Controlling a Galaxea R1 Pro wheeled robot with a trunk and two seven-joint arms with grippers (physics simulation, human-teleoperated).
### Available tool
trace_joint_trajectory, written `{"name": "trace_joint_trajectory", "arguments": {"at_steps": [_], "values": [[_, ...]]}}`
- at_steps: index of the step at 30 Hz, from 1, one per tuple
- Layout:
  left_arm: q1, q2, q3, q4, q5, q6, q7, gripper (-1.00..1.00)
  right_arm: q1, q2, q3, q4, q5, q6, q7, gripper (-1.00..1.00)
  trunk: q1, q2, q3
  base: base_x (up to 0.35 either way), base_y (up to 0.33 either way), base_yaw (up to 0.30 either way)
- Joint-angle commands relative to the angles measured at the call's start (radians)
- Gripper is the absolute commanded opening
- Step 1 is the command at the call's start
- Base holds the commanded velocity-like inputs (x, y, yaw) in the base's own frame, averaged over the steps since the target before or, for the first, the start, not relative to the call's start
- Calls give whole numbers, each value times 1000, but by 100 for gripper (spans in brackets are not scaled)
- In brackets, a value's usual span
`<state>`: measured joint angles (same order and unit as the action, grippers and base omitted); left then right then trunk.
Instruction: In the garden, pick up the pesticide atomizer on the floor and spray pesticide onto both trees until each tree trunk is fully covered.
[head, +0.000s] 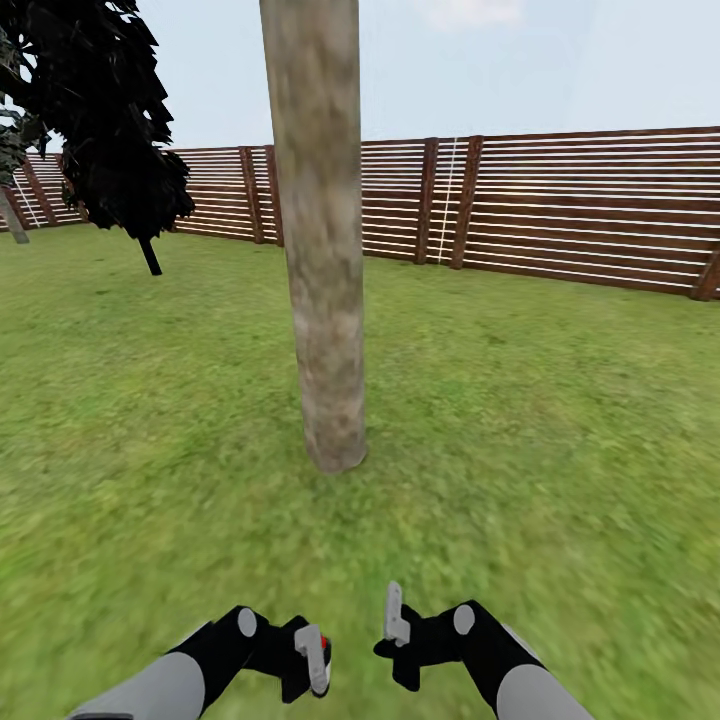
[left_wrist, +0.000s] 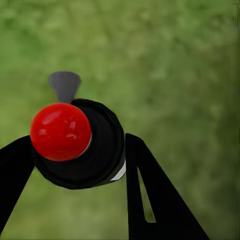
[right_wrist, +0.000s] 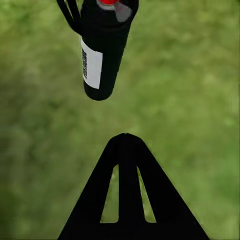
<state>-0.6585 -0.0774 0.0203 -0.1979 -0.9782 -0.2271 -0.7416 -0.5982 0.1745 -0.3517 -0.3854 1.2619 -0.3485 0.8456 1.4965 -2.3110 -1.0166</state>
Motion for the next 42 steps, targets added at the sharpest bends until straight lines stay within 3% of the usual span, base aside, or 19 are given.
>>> {"name": "trace_joint_trajectory", "arguments": {"at_steps": [1, 2, 5, 7, 9, 11, 14, 26, 29, 32, 42], "values": [[0, -3, 0, 0, -1, 0, 0, -100, -1, 0, 0, 2, -5, -1, 30, -100, 0, 0, 0, 0, 0, 0], [1, -5, 0, 0, -1, 0, 2, -100, -2, 0, 0, 3, -21, -1, 58, -100, 0, 0, 0, 0, 0, 0], [7, -6, 0, 0, -2, -2, 3, -100, -5, 0, 0, 0, -128, -3, 87, -100, 0, 0, 0, 0, 0, 0], [15, -6, -1, 0, -2, -5, 1, -100, -7, 0, 0, -1, -142, -3, 89, -100, 0, 0, 0, 0, 0, 0], [19, -5, -2, 1, -17, -7, -1, -100, -8, 0, 0, -2, -145, -3, 90, -100, 0, 0, 0, 0, 0, 0], [20, -6, -2, 2, -68, -7, 0, -100, -8, 0, 0, -3, -146, -3, 90, -100, 0, 0, 0, 0, 0, 0], [20, -8, 0, 2, -78, -6, 1, -100, -8, 0, 0, -3, -147, -3, 90, -100, 0, 0, 0, 0, 0, 0], [20, -59, 8, 0, -62, -5, 4, -100, -8, 0, 0, -2, -147, -3, 91, -100, 0, 0, 0, 0, 0, 0], [20, -60, 9, 1, -21, -6, 2, -100, -8, 0, 0, -2, -147, -3, 91, -100, 0, 0, 0, 0, 0, 0], [20, -68, 9, 1, -4, -7, 0, -100, -8, 0, 0, -2, -147, -3, 91, -100, 0, 0, 0, 0, 0, 0], [20, -97, 8, 2, -4, -10, -2, -100, -8, 0, 0, -2, -147, -3, 91, -100, 0, 0, 0, 0, 0, 0]]}}
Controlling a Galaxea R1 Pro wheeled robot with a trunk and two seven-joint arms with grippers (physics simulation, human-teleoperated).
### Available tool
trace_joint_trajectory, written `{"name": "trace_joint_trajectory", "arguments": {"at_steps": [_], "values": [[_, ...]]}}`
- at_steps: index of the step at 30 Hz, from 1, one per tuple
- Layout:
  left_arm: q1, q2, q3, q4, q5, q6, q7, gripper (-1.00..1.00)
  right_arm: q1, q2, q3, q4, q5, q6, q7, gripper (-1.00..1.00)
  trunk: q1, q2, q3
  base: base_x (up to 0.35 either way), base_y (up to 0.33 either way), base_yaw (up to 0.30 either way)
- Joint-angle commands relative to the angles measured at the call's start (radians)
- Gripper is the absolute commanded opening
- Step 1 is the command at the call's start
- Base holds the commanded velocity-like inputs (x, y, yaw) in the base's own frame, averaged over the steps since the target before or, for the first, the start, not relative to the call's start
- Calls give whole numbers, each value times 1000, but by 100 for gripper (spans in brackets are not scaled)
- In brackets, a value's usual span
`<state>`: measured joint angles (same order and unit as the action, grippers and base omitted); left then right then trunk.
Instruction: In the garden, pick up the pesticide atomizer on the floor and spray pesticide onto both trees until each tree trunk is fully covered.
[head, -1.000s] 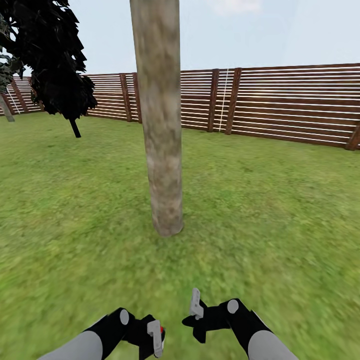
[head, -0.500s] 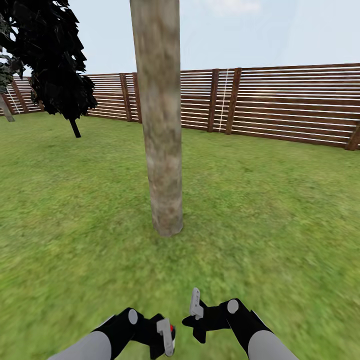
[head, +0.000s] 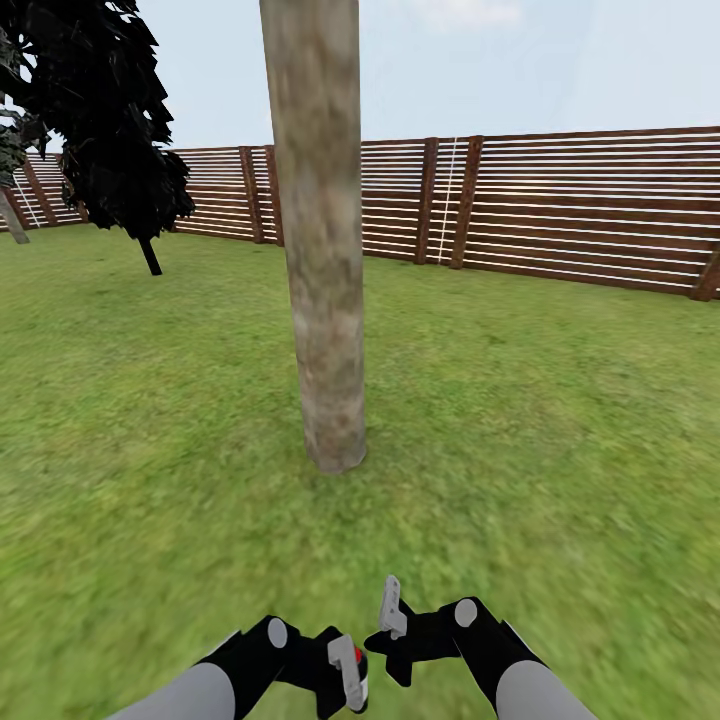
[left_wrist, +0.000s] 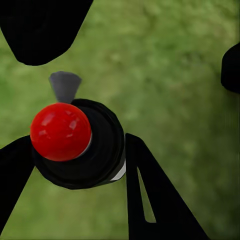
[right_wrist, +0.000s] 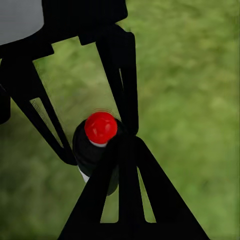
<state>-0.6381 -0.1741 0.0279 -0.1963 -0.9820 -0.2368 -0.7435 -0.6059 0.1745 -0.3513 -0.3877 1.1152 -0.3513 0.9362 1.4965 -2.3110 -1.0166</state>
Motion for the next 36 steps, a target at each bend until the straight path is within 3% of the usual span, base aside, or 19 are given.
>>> {"name": "trace_joint_trajectory", "arguments": {"at_steps": [1, 10, 16, 30, 34, 36], "values": [[0, 0, 0, 0, 0, 0, 0, -100, 0, 0, 0, 0, 0, 0, 0, -100, 0, 0, 0, 0, 0, 0], [0, 0, 1, -1, 5, -1, 0, -100, 0, 0, 0, 1, 0, 0, 0, -100, 0, 0, 0, 0, 0, 0], [0, 0, 0, -2, 49, -4, -3, -100, 0, 0, 0, 1, 0, 0, 0, -100, 0, 0, 0, 0, 0, 0], [0, 9, -3, -2, 47, 7, 3, -100, 0, 0, 0, 1, 0, 0, 0, -100, 0, 0, 0, 0, 0, 0], [0, 73, -8, -1, 38, 8, 3, -100, 0, 0, 0, 1, 0, 0, -1, -100, 0, 0, 0, 0, 0, 0], [1, 126, -12, 2, 36, 8, 3, -100, 0, 0, 0, 2, 0, 0, 0, -100, 0, 0, 0, 0, 0, 0]]}}
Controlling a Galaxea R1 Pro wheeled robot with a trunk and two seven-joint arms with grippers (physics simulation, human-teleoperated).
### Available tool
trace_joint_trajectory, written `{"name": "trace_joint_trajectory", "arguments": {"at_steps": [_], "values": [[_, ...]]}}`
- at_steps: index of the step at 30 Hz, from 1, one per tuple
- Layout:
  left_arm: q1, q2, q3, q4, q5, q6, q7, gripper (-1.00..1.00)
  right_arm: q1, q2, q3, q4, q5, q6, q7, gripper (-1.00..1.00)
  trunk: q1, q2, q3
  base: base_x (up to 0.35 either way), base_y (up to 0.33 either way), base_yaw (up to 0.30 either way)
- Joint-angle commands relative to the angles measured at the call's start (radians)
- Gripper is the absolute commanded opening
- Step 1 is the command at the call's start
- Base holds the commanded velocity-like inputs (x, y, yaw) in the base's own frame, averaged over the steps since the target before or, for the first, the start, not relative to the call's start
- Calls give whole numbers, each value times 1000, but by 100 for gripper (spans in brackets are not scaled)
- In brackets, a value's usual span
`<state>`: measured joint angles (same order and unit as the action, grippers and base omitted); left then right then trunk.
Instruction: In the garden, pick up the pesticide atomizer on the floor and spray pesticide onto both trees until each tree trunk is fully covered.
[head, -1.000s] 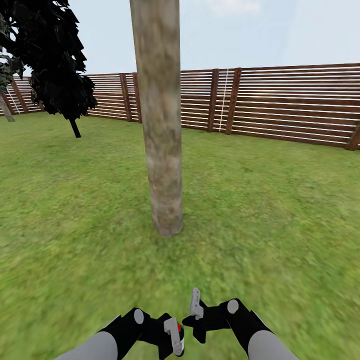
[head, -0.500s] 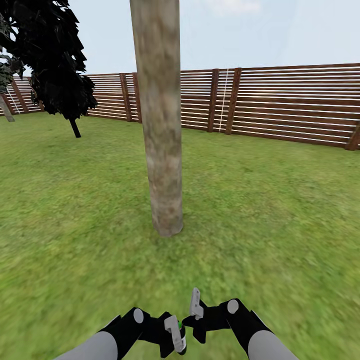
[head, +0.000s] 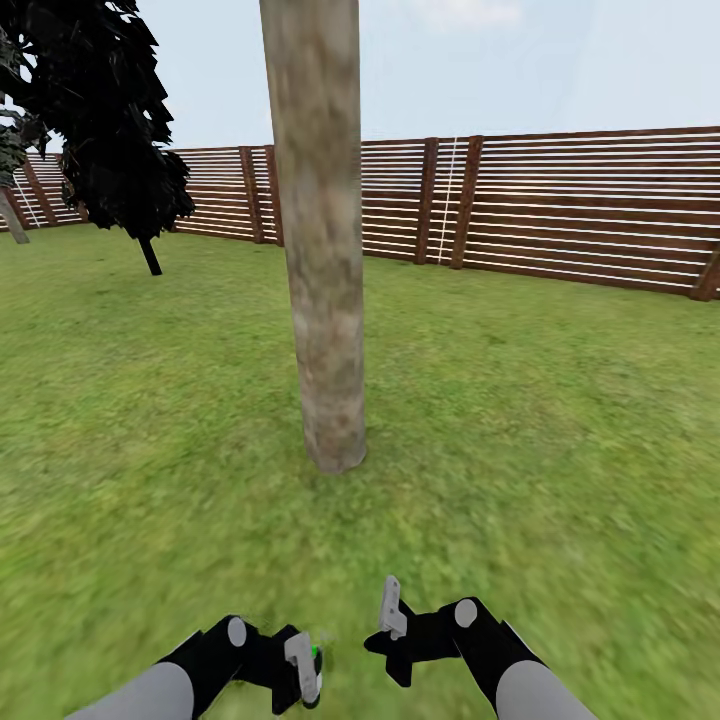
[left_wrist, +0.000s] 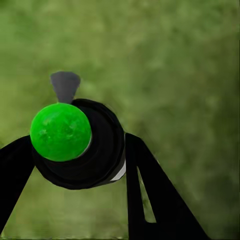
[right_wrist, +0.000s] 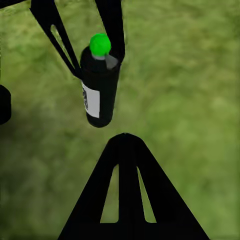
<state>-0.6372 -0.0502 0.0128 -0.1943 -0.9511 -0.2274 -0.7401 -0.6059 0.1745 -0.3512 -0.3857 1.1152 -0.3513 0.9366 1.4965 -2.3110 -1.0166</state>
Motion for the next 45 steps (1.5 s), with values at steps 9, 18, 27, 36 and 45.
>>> {"name": "trace_joint_trajectory", "arguments": {"at_steps": [9, 18, 27, 36, 45], "values": [[87, 239, 54, 2, 32, -2, 69, -100, 3, 0, -3, 7, 6, 0, -131, 100, 0, 0, 0, 0, 0, 0], [88, 194, 407, 22, 321, -6, 450, -100, 77, -150, -214, 234, -155, -19, -846, 100, 0, 0, 0, 0, 0, 0], [89, 179, 429, 62, 430, -17, 512, -100, 151, -245, -232, 239, -421, -201, -1008, 100, 0, 0, 0, 0, 0, 0], [51, 100, 428, 2, 443, 285, 543, -100, 164, -232, -233, 247, -516, -249, -1149, 100, 0, 0, 0, 0, 0, 0], [37, 48, 426, -65, 439, 399, 607, -100, 164, -226, -232, 254, -529, -247, -1188, 100, 0, 0, 0, 204, -41, 0]]}}
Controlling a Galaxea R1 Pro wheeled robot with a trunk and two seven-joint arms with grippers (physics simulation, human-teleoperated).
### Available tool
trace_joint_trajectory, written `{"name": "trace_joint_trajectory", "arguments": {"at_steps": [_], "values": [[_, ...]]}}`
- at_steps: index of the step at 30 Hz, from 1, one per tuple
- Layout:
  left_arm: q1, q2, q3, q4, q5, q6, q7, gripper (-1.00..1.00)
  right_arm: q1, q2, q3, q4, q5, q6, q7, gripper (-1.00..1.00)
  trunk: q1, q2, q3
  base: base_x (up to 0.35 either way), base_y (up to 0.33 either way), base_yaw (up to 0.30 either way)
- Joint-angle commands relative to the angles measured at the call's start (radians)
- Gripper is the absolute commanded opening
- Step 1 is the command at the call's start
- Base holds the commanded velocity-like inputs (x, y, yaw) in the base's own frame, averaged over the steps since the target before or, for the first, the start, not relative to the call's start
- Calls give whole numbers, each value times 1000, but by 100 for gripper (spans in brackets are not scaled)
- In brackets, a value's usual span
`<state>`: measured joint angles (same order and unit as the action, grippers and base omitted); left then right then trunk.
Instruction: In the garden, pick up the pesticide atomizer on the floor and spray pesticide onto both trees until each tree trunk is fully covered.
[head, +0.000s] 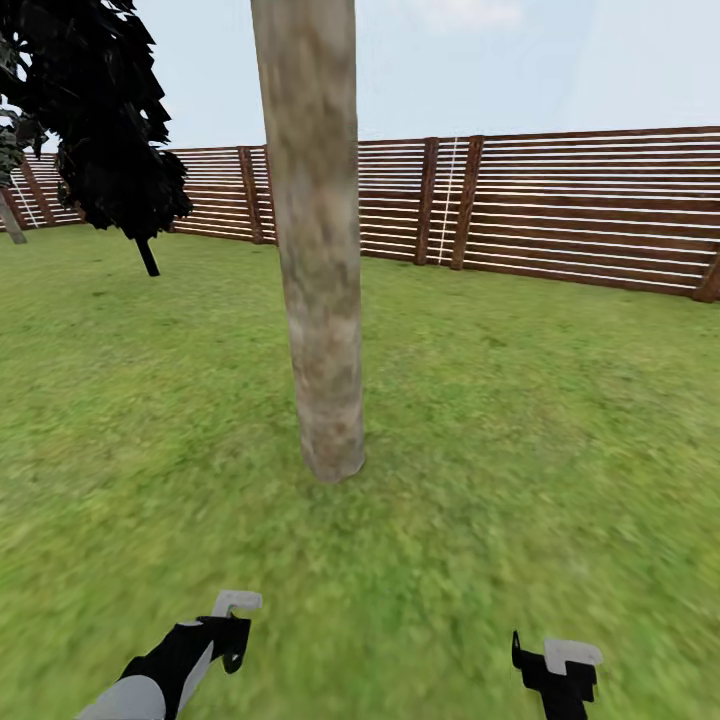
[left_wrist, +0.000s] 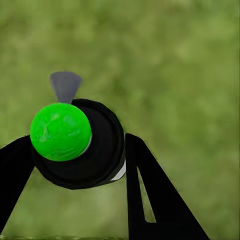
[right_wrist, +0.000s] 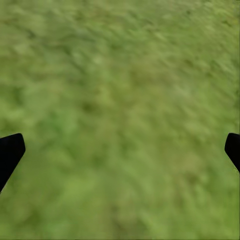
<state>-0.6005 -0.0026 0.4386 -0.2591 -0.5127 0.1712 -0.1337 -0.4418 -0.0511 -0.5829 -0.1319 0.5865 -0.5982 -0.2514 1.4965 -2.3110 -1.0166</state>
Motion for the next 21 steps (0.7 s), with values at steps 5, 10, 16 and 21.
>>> {"name": "trace_joint_trajectory", "arguments": {"at_steps": [5, 10, 16, 21], "values": [[-33, -31, 0, -11, 2, 82, 23, -100, 0, 0, 0, 0, 0, 0, 0, 100, 0, 0, 0, 279, -151, -18], [-53, -49, -1, -14, 2, 147, 26, -100, 0, 0, 0, 0, 1, 0, 0, 100, 0, 0, 0, 251, -194, -241], [-53, -51, 1, -58, 5, 152, 27, -100, 0, 0, 0, 2, 1, 0, 0, 100, 0, 0, 0, 221, -211, -276], [-53, -49, -1, -61, 4, 152, 73, -100, 0, 0, 0, 2, 1, 0, 0, 100, 0, 0, 0, 36, -240, -243]]}}
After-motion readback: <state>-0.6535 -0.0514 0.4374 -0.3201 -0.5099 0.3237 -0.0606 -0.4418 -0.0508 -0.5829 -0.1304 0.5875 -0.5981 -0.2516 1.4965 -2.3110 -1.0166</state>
